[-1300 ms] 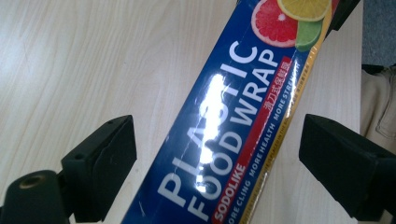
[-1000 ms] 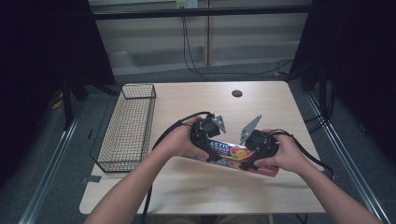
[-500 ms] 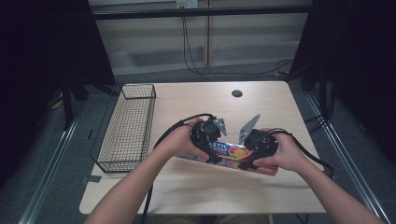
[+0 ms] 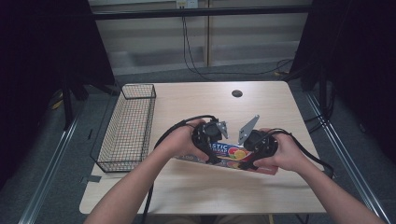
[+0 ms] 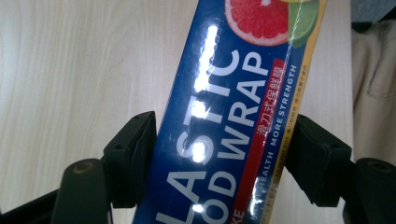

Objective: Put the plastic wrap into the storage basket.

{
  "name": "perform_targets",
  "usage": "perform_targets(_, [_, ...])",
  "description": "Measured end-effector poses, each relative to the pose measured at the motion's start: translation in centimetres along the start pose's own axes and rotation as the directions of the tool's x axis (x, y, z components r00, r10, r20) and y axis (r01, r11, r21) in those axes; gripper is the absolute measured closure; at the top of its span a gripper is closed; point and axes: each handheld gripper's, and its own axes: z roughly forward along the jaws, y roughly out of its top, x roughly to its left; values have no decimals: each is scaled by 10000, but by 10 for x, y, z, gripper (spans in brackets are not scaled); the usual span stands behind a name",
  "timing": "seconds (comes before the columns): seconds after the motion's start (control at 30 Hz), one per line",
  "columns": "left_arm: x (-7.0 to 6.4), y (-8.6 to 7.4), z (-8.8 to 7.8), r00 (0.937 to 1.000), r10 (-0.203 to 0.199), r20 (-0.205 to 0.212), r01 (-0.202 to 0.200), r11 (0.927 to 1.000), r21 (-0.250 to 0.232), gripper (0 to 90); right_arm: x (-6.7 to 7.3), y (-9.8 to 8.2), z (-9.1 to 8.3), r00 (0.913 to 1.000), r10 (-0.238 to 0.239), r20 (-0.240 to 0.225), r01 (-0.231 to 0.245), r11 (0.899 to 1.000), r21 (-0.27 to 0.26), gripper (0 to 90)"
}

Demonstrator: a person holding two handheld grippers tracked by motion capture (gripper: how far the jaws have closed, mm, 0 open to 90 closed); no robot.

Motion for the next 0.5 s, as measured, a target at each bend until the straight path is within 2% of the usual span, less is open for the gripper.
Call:
perform_targets(0.03, [-1, 1, 1, 9999, 151, -13, -151, 9998, 142, 307, 0, 0, 0, 10000, -72, -51, 72, 10000, 6, 430])
perform_targets(0.13, [-1, 2, 1, 9996, 266, -18, -266, 9993, 249, 320, 0, 0, 0, 9999, -134, -3, 134, 9999, 7, 430])
perform_targets(0.17, [-3, 2, 2, 10000, 53, -52, -52, 9999, 163, 329, 1, 0, 0, 9998, -192, 65, 192, 9998, 19, 430])
perform_targets(0.2, [-2, 3, 1, 9996, 277, 83, -280, 9988, 397, 335, 1, 0, 0, 9998, -153, 87, 153, 9999, 28, 430])
perform_targets(0.23, [-3, 3, 1, 9990, 441, 48, -443, 9974, 575, 353, 2, 0, 1, 9995, -298, 105, 298, 9996, 18, 431])
perform_targets(0.33, [-5, 4, 2, 9993, 380, -4, -379, 9973, 625, 367, 4, 0, 1, 9993, -341, 162, 340, 9994, 82, 431])
perform_targets(0.37, [-6, 4, 3, 9997, 249, 63, -252, 9979, 602, 368, 4, 1, 2, 9987, -477, 160, 476, 9988, 74, 431])
perform_targets(0.4, [-5, 5, 2, 9989, 474, -11, -472, 9956, 809, 369, 3, 1, 1, 9984, -559, 127, 558, 9984, 89, 431])
perform_targets(0.43, [-7, 6, 2, 9996, 276, -41, -273, 9973, 679, 369, 5, 2, 1, 9985, -521, 182, 519, 9986, 117, 431])
perform_targets(0.47, [-6, 6, 1, 9992, 389, -39, -385, 9964, 753, 368, 4, 2, 1, 9976, -654, 209, 653, 9978, 74, 431])
perform_targets(0.5, [-7, 6, 1, 9995, 313, -64, -309, 9976, 619, 367, 3, 2, 0, 9973, -706, 205, 705, 9975, 69, 431])
